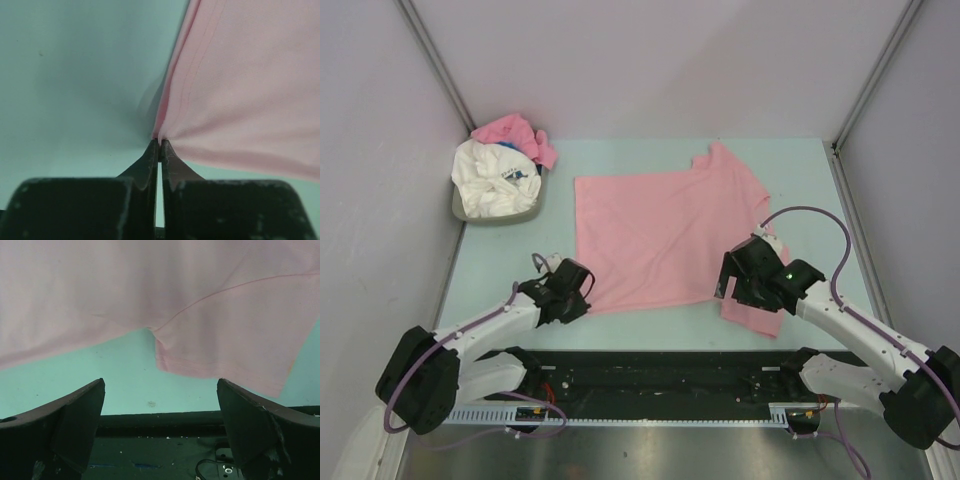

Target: Fold and stack the t-shirts

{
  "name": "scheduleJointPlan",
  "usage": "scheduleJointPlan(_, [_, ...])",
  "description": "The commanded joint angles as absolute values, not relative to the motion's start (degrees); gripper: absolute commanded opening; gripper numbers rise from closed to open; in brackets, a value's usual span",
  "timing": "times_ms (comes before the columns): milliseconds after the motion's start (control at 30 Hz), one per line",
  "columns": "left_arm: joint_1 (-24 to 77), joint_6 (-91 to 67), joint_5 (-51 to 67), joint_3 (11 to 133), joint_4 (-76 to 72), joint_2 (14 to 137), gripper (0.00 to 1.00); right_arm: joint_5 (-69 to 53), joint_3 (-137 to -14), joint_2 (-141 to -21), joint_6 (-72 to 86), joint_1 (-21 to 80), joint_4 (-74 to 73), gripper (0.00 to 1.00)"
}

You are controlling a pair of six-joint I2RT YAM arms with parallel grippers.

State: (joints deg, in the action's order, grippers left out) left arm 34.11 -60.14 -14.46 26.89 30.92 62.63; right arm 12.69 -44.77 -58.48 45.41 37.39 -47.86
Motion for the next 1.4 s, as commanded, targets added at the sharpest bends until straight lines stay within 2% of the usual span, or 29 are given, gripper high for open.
scheduleJointPlan(0, [32.08, -60.12, -15.91, 26.19, 29.36, 64.42, 0.0, 14.15, -44.47, -56.96, 46.23, 37.35, -49.57, 1.0])
scheduleJointPlan(133, [31.55, -59.33, -16.17, 26.89, 28.13, 65.48, 0.0, 14.41, -44.39, -56.25, 47.37, 37.35, -51.32, 1.0])
scheduleJointPlan(400, [30.24, -57.92, -17.58, 29.97, 30.76, 59.86, 0.0, 16.34, -44.3, -55.81, 53.17, 37.35, -59.41, 1.0])
scheduleJointPlan(600, [22.6, -54.06, -14.24, 29.18, 29.27, 57.31, 0.0, 16.7, -42.28, -56.07, 60.29, 36.39, -62.23, 1.0])
scheduleJointPlan(767, [18.02, -51.33, -10.99, 28.13, 26.11, 58.35, 0.0, 12.05, -34.65, -56.86, 64.68, 35.24, -57.93, 0.98])
scheduleJointPlan(967, [15.74, -49.31, -8.53, 27.07, 22.15, 60.99, 0.0, 10.28, -30.76, -56.6, 68.9, 35.68, -54.05, 0.93])
scheduleJointPlan(1133, [15.47, -48.78, -7.21, 26.72, 19.95, 62.93, 0.0, 11.16, -29.97, -57.92, 70.22, 36.21, -53.62, 0.83])
scheduleJointPlan(1200, [15.47, -48.78, -7.12, 26.46, 19.25, 63.19, 0.0, 11.51, -29.88, -58.01, 70.4, 36.39, -53.35, 0.76])
scheduleJointPlan(1367, [15.47, -48.52, -6.94, 26.02, 18.72, 63.55, 0.0, 12.92, -29.88, -57.92, 70.58, 36.47, -53.88, 0.71])
